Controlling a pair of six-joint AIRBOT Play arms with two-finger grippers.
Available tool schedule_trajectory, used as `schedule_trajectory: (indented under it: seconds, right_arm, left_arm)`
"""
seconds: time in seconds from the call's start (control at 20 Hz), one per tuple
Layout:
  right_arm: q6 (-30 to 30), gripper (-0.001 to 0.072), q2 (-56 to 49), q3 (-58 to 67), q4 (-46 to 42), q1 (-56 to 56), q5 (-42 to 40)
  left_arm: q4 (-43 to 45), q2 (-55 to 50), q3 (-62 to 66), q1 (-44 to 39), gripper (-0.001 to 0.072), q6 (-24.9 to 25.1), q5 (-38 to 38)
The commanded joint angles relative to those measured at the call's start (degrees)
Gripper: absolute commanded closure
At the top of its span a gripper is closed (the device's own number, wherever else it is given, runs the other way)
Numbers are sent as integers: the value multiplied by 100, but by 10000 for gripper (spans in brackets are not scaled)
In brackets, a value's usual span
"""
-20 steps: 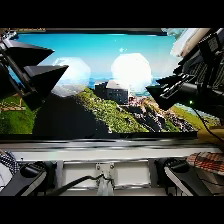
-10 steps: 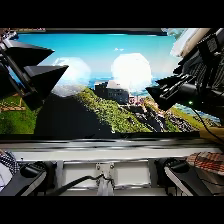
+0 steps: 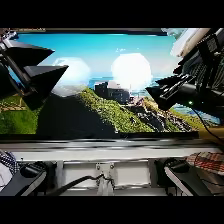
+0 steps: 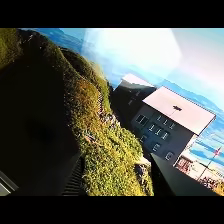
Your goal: Fold the clothes and pants, and hang the long-sleeved shirts on hangers.
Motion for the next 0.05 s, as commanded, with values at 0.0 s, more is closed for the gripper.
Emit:
schedule_trajectory:
  seconds: [0.0]
  right_arm:
    - [0, 248, 4, -4, 2, 4, -2]
  left_arm:
    - [0, 4, 7, 7, 268, 2, 2]
